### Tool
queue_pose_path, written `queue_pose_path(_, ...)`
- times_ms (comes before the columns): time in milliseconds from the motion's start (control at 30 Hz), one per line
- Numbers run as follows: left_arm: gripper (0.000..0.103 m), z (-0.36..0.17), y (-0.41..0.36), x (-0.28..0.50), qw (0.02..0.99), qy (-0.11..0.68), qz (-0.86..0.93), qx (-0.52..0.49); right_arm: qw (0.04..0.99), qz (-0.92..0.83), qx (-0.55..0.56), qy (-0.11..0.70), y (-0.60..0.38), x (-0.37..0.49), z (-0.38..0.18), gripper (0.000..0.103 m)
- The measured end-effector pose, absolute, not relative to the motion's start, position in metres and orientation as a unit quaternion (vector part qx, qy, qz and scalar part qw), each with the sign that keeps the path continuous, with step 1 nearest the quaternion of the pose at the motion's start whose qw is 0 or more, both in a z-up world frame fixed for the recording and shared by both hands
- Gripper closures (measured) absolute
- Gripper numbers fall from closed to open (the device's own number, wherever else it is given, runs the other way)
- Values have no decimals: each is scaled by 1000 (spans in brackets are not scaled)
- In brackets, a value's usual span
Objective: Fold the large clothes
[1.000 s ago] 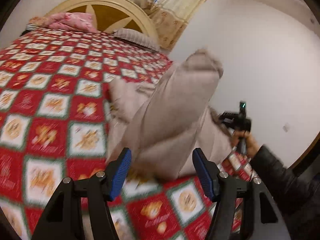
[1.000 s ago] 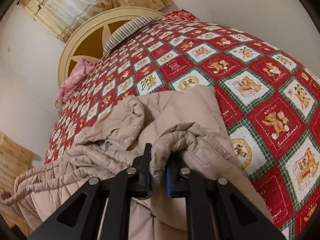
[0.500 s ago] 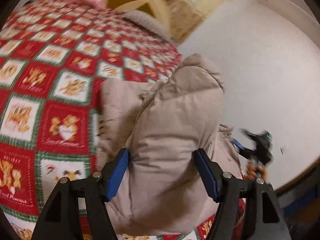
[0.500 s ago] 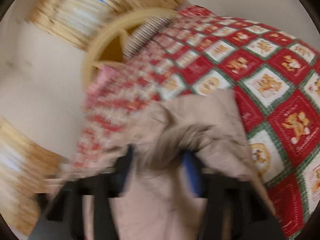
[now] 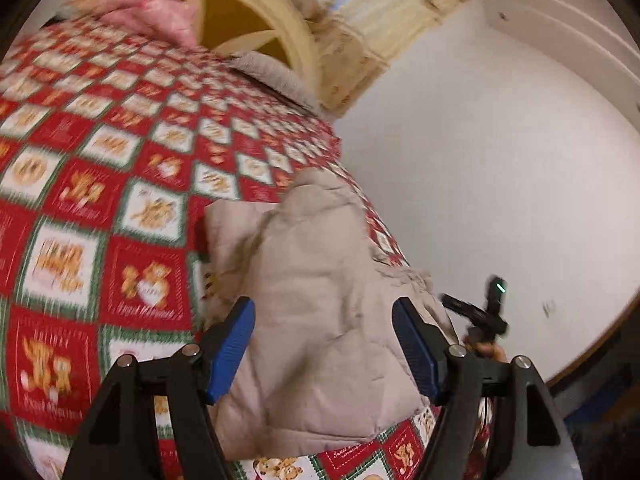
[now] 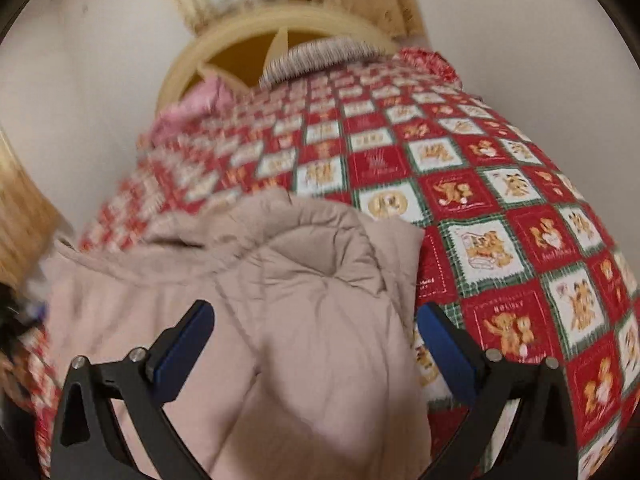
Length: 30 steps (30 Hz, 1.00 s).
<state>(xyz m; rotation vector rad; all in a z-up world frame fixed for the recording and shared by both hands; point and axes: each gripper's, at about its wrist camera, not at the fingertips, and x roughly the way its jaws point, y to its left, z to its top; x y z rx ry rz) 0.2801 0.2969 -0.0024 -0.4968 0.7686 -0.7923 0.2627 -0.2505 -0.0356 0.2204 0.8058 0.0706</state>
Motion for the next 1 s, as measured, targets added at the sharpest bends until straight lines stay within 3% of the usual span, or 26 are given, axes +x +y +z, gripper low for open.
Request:
queue_pose_path(100, 30, -6, 280, 295, 808, 376, -401, -213, 895, 48, 94, 434, -244, 281, -58, 0)
queue_pose_path(133, 30, -13, 274, 303, 799, 390, -405, -214, 893, 43, 76, 442, -240, 282, -64, 6)
queue_pose_path(200, 30, -26, 266, 315, 780, 412, -412, -227, 897, 36, 44, 438, -232, 278, -69, 20)
queue_pose_path(367, 30, -50, 240, 324, 758, 436, -431, -223, 915, 17, 21, 402, -228, 251, -64, 67)
queue_pose_path(467, 30, -56, 234, 313, 758, 424, -442, -224, 929, 3, -3, 371, -217, 228, -55, 79)
queue_pose_path(533, 33, -59, 233, 302, 765, 422, -435, -218, 937, -11, -35, 347, -205, 219, -46, 81)
queue_pose_path(633, 49, -54, 239, 289, 779, 408, -416, -229, 950, -21, -57, 306, -191, 206, -29, 83)
queue_pose_path(700, 55, -42, 243, 278, 789, 387, -415, -235, 961, -17, -73, 267, -180, 195, -9, 83)
queue_pose_path(1000, 56, 28, 246, 283, 846, 294, -385, -224, 980, -13, -145, 138, -150, 218, 66, 84)
